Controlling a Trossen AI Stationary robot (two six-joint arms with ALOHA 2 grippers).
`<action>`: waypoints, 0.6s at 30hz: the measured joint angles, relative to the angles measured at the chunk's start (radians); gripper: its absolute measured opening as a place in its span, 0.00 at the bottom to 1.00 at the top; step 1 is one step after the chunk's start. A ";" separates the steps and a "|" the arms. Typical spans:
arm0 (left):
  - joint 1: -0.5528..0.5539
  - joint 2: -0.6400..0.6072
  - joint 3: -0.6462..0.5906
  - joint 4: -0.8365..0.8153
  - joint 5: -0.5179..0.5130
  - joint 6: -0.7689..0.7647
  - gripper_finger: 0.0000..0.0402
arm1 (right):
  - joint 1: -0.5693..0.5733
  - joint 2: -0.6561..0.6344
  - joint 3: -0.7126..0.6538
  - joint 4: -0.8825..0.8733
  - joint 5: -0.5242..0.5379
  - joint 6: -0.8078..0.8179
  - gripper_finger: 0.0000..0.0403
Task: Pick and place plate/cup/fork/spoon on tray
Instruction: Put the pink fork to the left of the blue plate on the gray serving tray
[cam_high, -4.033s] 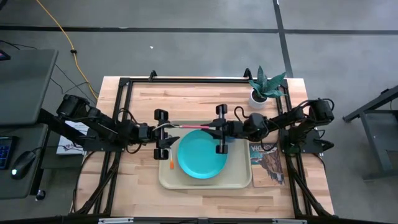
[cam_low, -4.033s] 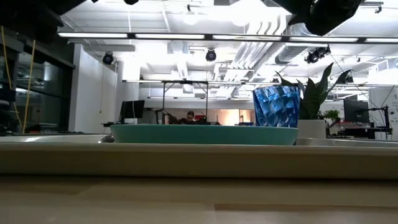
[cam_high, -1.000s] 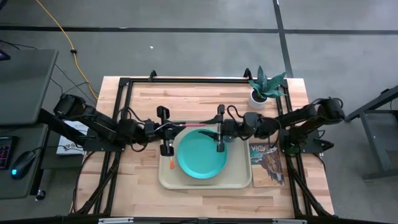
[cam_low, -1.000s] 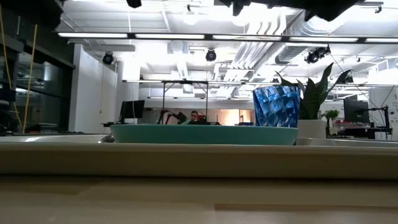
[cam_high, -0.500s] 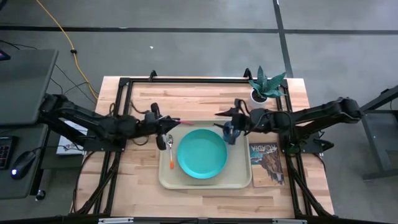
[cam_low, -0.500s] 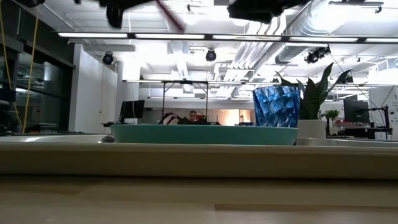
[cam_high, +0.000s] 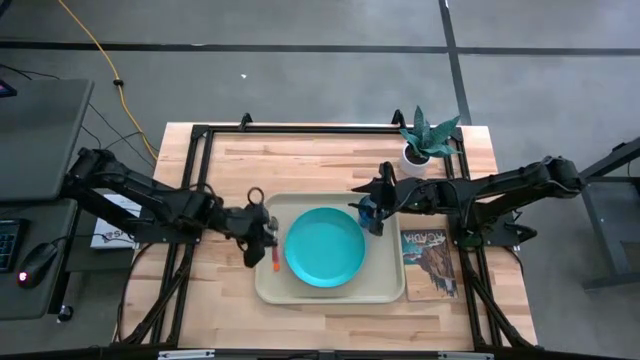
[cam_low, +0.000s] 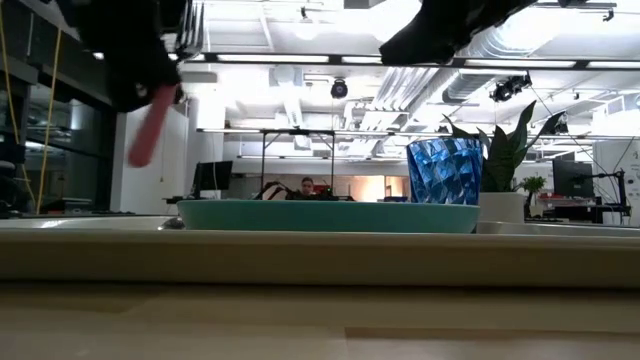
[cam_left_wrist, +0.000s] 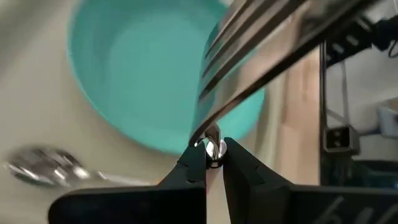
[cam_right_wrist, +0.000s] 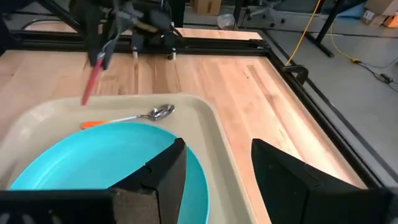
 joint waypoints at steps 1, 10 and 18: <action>-0.013 0.012 0.007 -0.020 0.007 -0.028 0.00 | 0.000 0.000 0.000 0.000 -0.001 0.001 0.43; -0.051 0.112 0.012 -0.064 -0.058 -0.138 0.00 | 0.000 0.000 0.000 0.003 -0.003 0.008 0.43; -0.043 0.211 0.012 0.033 -0.163 -0.103 0.00 | 0.000 0.000 0.000 0.002 -0.003 0.008 0.43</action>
